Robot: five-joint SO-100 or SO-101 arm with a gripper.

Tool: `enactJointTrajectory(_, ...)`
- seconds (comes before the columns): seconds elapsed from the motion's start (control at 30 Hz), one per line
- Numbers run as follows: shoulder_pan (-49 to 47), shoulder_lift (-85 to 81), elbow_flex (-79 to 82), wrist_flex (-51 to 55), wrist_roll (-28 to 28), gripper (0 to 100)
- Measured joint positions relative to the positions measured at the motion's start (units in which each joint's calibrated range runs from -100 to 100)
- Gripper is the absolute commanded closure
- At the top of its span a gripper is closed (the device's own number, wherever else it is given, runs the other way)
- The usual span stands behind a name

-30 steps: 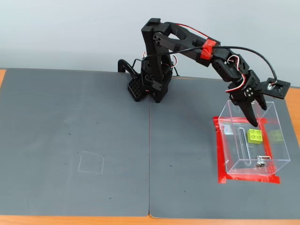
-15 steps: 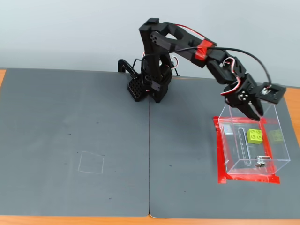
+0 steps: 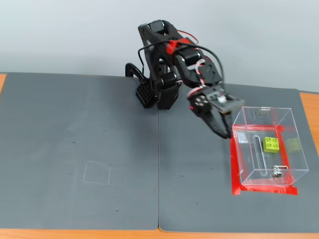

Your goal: Pick the green lego block and place it into the transparent box

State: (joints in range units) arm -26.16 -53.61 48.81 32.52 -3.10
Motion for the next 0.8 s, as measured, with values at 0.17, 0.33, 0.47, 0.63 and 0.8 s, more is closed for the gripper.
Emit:
enactJointTrajectory(0.17, 8.5, -6.5, 4.3, 0.0, 0.0, 98)
enactJointTrajectory(0.33, 15.0, -11.4, 10.0, 0.0, 0.0, 98)
enactJointTrajectory(0.47, 19.5, -17.2, 17.2, 0.0, 0.0, 98)
enactJointTrajectory(0.63, 23.6, -27.2, 27.0, 0.4, 0.2, 98)
enactJointTrajectory(0.8, 23.9, -35.3, 34.5, 6.8, 0.2, 98)
